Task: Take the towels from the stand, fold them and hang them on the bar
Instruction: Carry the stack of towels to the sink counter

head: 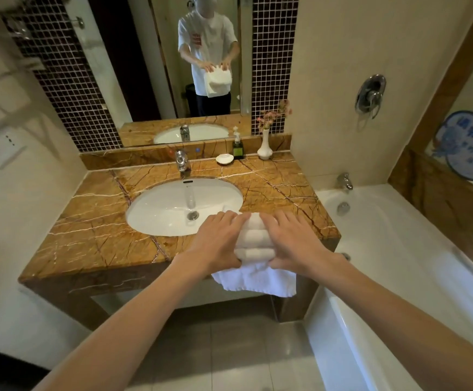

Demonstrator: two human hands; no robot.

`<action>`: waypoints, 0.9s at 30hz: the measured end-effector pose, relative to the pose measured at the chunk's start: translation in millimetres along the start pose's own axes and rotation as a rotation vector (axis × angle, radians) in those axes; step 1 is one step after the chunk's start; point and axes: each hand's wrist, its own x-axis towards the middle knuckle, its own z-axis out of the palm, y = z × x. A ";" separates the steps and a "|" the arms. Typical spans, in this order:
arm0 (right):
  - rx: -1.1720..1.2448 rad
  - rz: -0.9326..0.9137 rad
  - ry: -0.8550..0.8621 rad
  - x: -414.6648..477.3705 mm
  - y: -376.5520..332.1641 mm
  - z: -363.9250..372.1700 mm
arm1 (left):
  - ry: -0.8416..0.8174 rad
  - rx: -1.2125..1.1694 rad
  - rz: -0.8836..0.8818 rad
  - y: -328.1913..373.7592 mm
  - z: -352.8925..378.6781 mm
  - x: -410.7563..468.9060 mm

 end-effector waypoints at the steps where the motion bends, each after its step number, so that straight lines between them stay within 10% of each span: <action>1: -0.003 0.004 0.003 10.4 3.8 -0.7 | 0.007 -0.004 0.000 -6.3 0.9 9.7; 27: 0.114 0.013 -0.071 206.9 155.8 60.4 | -0.066 -0.074 0.004 -88.5 51.3 242.3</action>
